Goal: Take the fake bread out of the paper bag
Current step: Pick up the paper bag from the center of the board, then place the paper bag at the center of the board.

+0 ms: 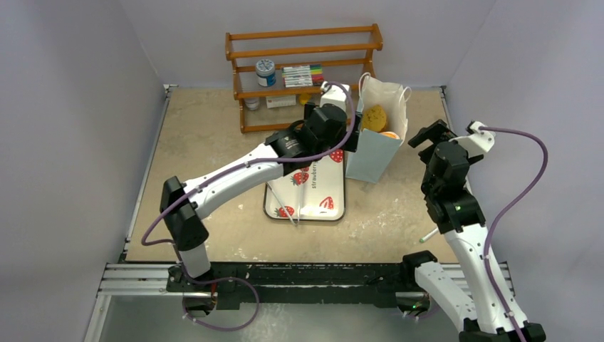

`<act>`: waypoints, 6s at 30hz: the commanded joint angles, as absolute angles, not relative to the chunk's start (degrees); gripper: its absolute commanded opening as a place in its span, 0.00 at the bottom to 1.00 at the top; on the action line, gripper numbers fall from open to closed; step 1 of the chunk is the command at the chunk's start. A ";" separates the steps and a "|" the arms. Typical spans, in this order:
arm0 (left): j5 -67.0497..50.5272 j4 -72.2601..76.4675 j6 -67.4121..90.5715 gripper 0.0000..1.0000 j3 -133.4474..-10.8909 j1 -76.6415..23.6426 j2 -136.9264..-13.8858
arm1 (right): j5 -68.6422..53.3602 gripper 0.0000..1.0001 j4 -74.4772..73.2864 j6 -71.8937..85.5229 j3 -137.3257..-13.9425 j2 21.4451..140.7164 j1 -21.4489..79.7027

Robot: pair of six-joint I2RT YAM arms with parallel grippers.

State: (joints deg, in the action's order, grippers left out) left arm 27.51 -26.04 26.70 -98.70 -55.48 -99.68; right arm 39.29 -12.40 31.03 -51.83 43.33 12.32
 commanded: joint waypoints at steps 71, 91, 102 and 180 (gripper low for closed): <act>28.23 -8.19 18.56 0.00 -130.90 -49.98 -125.37 | 36.12 0.94 -14.67 29.93 -54.50 42.08 12.30; 44.09 0.49 1.54 0.00 -122.05 -49.92 -101.02 | 32.22 0.94 -14.35 27.54 -54.73 41.06 12.37; 57.45 -0.91 -5.44 0.00 -111.71 -51.52 -84.17 | 16.71 0.87 -12.15 25.86 -54.17 43.54 12.82; 55.31 -1.57 1.13 0.00 -61.44 -19.91 -60.69 | 22.32 1.00 -4.99 27.23 -68.10 104.90 59.05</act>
State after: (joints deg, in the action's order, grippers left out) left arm 56.14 -5.65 -0.12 -60.88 -20.60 -61.36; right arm 21.37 -4.45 26.61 -65.28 103.83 58.78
